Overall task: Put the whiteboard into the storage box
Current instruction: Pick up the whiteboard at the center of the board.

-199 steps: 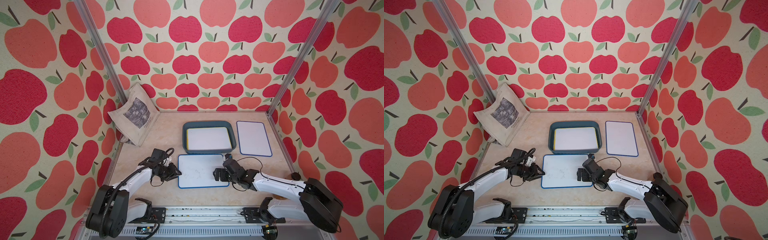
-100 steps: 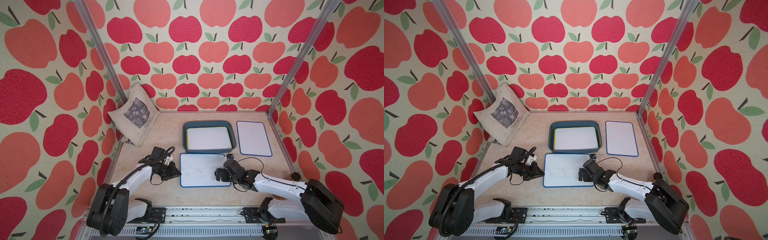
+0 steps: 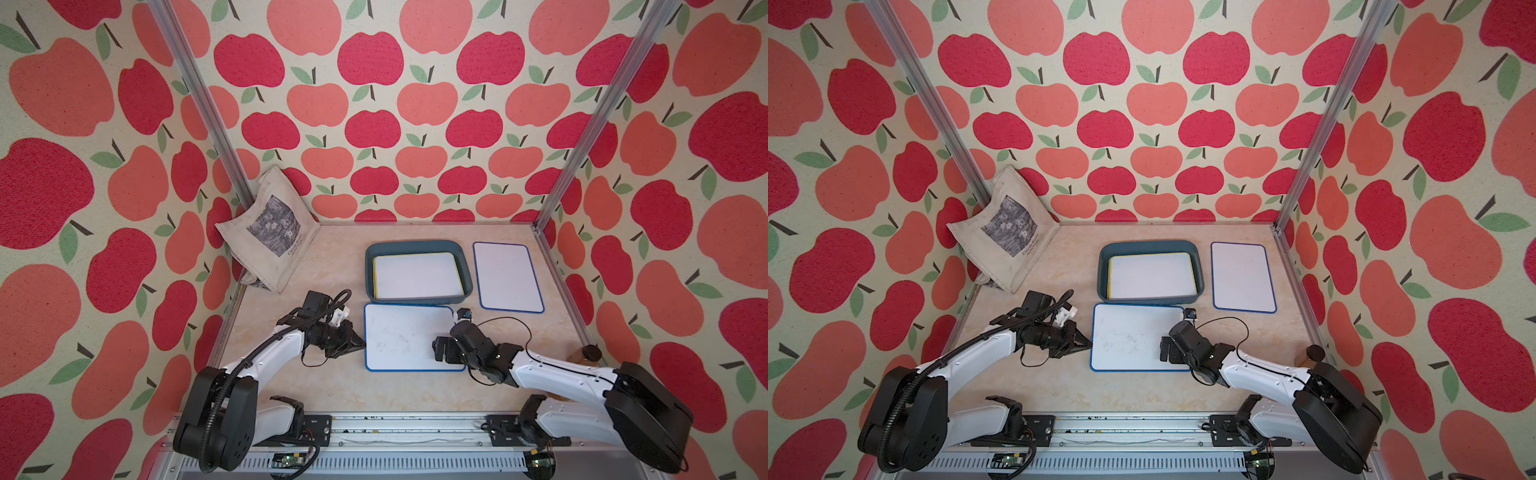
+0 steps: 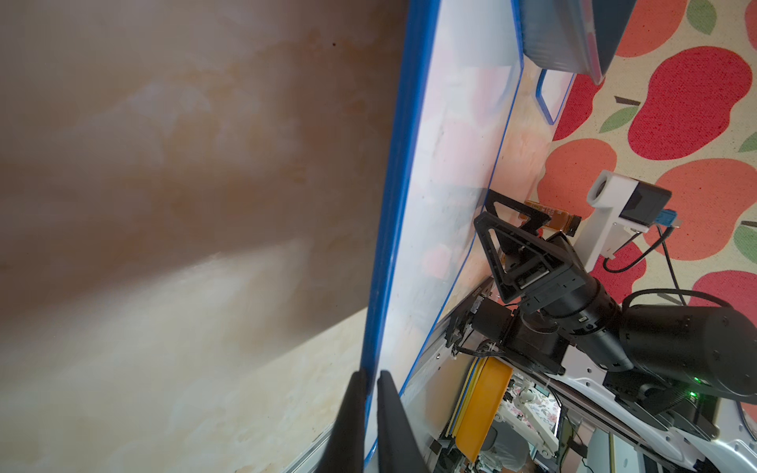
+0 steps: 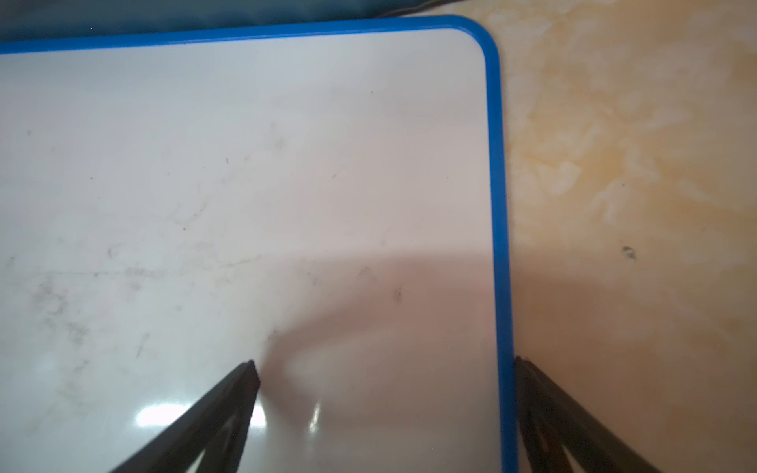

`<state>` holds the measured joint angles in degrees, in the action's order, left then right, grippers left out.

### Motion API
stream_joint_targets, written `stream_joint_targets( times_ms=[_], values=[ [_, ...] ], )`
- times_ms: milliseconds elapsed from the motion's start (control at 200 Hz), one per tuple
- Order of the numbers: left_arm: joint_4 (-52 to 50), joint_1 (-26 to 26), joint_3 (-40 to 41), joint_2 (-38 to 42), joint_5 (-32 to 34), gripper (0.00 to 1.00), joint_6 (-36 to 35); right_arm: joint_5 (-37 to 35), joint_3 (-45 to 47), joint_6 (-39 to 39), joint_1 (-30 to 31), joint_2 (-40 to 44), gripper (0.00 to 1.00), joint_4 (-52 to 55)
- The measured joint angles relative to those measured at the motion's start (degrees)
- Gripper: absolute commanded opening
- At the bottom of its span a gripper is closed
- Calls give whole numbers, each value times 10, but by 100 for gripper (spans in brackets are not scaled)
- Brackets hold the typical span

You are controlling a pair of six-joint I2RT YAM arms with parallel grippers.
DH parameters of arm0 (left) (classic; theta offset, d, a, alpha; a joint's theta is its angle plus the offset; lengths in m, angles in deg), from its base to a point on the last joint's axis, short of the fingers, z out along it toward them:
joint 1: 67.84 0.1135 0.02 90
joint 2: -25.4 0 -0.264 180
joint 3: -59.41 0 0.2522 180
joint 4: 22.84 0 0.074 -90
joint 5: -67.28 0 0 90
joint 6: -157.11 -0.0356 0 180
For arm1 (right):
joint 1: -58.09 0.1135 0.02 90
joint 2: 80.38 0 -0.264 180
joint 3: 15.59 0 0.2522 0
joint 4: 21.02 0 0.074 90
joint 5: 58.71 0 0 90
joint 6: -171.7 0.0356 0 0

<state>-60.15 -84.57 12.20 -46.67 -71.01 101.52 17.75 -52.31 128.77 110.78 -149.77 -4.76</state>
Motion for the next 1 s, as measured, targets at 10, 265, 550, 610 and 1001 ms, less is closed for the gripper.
stream_joint_targets(
  times_ms=[10, 265, 550, 610, 1001],
  values=[
    [0, -1, 0, -2, 0, 11, 0, -1, 1, 0, 0, 0, 99, -2],
    [2, -23, -1, -57, 0, 11, 2, -27, 22, 0, -5, 3, 99, -42],
    [-14, -34, -13, -97, 5, 19, -2, -35, 31, 2, -5, 9, 99, -61],
    [-27, -34, -28, -106, 19, 20, -10, -32, 31, 3, -5, 14, 99, -60],
    [-136, -38, -127, -201, 154, 34, -74, 66, 15, 15, 2, 43, 99, -2]
  ],
)
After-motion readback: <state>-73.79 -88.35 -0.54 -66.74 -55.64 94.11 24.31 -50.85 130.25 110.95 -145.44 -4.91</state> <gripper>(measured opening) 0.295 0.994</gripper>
